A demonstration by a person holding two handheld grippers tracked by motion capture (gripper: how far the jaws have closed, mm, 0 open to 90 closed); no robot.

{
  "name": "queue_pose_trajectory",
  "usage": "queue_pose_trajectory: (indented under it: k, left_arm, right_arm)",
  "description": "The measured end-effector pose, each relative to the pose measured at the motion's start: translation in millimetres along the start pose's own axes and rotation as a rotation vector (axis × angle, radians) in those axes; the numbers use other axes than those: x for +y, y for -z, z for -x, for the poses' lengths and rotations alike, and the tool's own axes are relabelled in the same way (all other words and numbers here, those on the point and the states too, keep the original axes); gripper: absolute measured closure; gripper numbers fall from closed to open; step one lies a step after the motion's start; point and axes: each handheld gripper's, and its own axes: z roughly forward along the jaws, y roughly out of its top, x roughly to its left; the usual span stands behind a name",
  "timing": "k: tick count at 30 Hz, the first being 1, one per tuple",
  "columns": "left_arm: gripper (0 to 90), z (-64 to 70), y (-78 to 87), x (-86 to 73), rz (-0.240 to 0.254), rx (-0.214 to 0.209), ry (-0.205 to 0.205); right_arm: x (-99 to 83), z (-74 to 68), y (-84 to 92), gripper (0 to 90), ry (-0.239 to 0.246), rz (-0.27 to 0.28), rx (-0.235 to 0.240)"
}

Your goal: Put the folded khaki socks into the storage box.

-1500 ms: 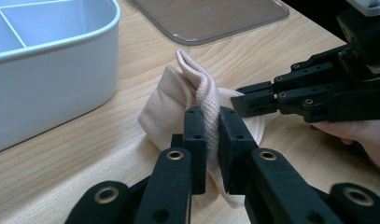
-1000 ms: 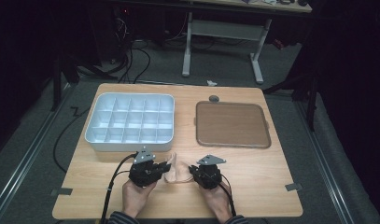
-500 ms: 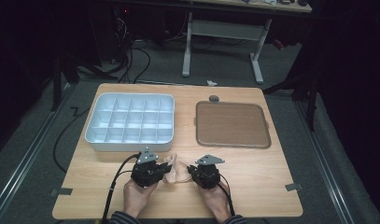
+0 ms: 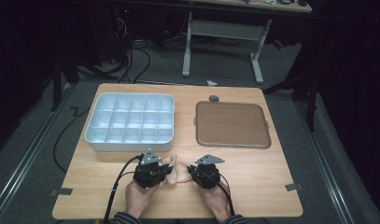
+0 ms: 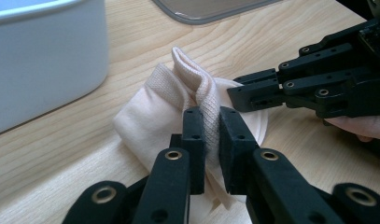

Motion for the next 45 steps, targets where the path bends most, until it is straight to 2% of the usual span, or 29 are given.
queue_pose_trajectory:
  k: [6,21,23,32,35,40,45]
  left_arm:
    - [80.5,5.9,-5.8,-0.7,-0.013,0.016,-0.03]
    - [78.4,5.5,-15.7,-2.4,-0.017,0.002,-0.011]
    - [77.9,8.6,-17.3,-2.9,-0.025,0.024,-0.031]
    - [80.5,9.9,-25.1,-4.9,-0.045,0.01,-0.034]
    - [77.2,11.5,-27.7,-5.5,-0.052,0.017,-0.04]
    - [63.9,10.2,-26.9,-5.0,-0.054,0.007,-0.035]
    - [56.8,11.2,-19.8,-4.3,-0.04,-0.006,-0.039]
  right_arm:
    - [0.3,-0.2,-0.5,85.6,0.007,-0.001,-0.003]
    - [0.5,-2.4,-1.4,85.5,0.01,0.002,-0.006]
    - [0.4,-2.4,-1.6,85.5,0.013,0.002,-0.004]
    - [0.6,-3.7,-1.9,85.4,0.013,-0.001,-0.005]
    - [0.7,-3.3,-1.9,85.4,0.013,-0.003,-0.002]
    - [0.8,-3.1,-1.4,83.0,0.009,0.001,-0.003]
    - [1.4,-2.8,4.2,77.0,0.008,0.043,0.0]
